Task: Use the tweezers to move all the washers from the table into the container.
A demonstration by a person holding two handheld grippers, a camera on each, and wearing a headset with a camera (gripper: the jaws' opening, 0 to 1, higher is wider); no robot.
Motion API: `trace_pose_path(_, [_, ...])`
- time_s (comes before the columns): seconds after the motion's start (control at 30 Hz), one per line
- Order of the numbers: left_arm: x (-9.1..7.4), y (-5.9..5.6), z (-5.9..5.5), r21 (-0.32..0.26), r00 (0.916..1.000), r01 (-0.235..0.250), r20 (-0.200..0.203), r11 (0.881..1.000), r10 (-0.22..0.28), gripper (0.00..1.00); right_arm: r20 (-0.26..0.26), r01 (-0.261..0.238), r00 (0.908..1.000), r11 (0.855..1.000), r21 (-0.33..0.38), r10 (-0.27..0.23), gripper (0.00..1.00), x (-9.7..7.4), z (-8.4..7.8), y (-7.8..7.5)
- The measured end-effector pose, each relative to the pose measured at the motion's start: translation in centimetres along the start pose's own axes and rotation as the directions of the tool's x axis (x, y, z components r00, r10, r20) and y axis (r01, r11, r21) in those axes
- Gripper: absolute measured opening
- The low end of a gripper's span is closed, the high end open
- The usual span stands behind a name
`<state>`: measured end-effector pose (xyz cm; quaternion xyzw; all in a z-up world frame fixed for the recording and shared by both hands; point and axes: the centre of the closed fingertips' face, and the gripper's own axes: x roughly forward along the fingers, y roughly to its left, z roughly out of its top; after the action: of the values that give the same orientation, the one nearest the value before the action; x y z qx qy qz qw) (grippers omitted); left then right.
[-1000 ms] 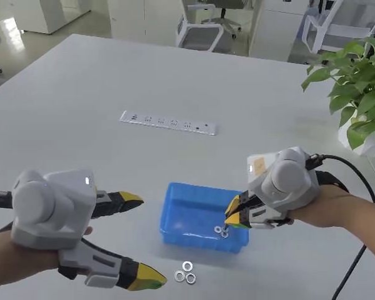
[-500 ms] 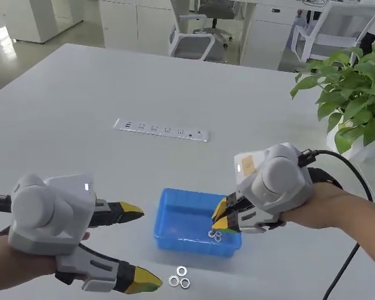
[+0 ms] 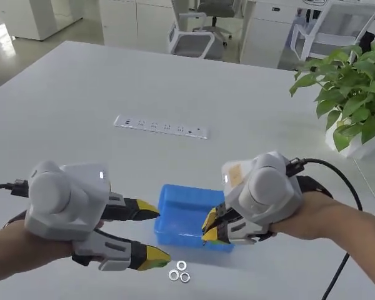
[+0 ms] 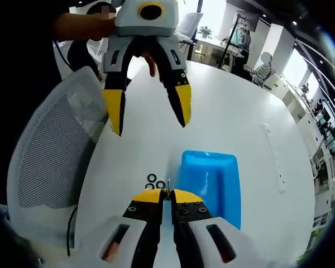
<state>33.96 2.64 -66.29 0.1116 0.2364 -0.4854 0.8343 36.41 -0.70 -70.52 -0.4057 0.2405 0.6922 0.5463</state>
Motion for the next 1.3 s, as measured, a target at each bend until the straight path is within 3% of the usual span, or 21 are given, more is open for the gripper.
trace_pose_path(0.3, [1.7, -0.6, 0.8, 0.043, 0.9991, 0.042, 0.0, 0.998, -0.042, 0.32, 0.005, -0.017, 0.9999, 1.0, -0.002, 0.017, 0.07, 1.5, 0.2, 0.9])
trace_pose_path(0.83, [3.9, -1.6, 1.1, 0.131, 0.9925, 0.122, -0.026, 0.984, -0.119, 0.19, 0.008, -0.033, 0.9994, 0.999, 0.005, 0.033, 0.07, 3.6, 0.1, 2.1])
trace_pose_path(1.3, [4.7, -2.0, 0.3, 0.179, 0.9843, 0.172, -0.072, 0.969, -0.161, 0.06, 0.005, -0.051, 0.9987, 0.998, 0.026, 0.051, 0.07, 4.5, -0.5, 2.8])
